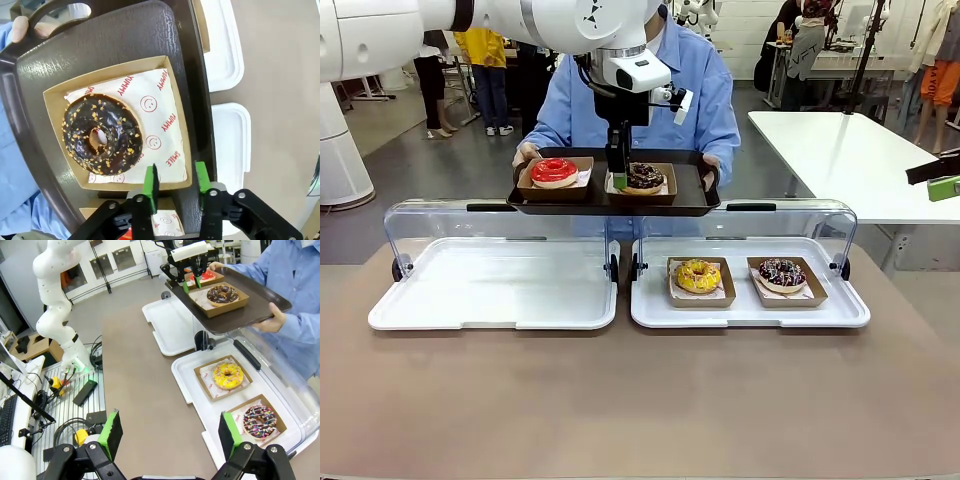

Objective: Provide the desired donut to the person.
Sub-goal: Place the picked Paper togo box onto the Handle tray extended by the person.

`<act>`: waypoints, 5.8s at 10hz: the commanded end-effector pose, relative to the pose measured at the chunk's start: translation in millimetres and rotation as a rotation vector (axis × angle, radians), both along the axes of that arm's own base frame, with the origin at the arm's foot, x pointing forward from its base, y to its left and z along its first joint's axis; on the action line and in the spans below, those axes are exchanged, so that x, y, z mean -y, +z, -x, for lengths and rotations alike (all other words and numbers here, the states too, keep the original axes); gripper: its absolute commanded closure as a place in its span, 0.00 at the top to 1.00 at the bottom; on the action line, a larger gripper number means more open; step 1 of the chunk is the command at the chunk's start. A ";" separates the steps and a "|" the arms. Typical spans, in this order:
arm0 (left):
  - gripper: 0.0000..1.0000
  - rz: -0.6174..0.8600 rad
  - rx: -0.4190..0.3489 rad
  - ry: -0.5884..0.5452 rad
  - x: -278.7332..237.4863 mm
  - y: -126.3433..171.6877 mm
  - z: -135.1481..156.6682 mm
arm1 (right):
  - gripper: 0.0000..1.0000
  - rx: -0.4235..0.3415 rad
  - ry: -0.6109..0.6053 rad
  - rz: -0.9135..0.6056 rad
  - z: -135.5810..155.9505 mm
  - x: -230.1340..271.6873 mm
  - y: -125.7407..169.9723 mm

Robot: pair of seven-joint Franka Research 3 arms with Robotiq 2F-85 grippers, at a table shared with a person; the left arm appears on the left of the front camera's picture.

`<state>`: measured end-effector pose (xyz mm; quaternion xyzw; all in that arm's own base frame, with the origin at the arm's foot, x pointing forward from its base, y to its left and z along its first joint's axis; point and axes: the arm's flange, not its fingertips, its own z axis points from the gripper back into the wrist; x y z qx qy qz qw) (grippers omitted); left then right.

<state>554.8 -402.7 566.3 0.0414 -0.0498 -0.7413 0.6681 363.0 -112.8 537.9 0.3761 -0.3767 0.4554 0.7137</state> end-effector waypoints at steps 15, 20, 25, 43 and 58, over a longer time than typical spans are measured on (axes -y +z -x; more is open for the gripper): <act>1.00 0.108 -0.028 -0.030 -122.0 34.0 86.2 | 1.00 0.013 0.004 -0.018 -0.4 0.5 0.4; 1.00 0.211 0.030 0.006 -223.4 26.7 148.9 | 1.00 0.013 0.004 -0.018 -0.4 0.5 0.4; 1.00 0.240 -0.011 0.087 -284.6 16.4 165.9 | 1.00 0.013 0.004 -0.018 -0.4 0.5 0.4; 1.00 0.757 -0.161 -0.057 -429.6 14.0 150.7 | 1.00 0.013 0.004 -0.018 -0.4 0.5 0.4; 1.00 1.172 -0.136 0.256 -594.3 -42.2 169.3 | 1.00 0.013 0.004 -0.018 -0.4 0.5 0.4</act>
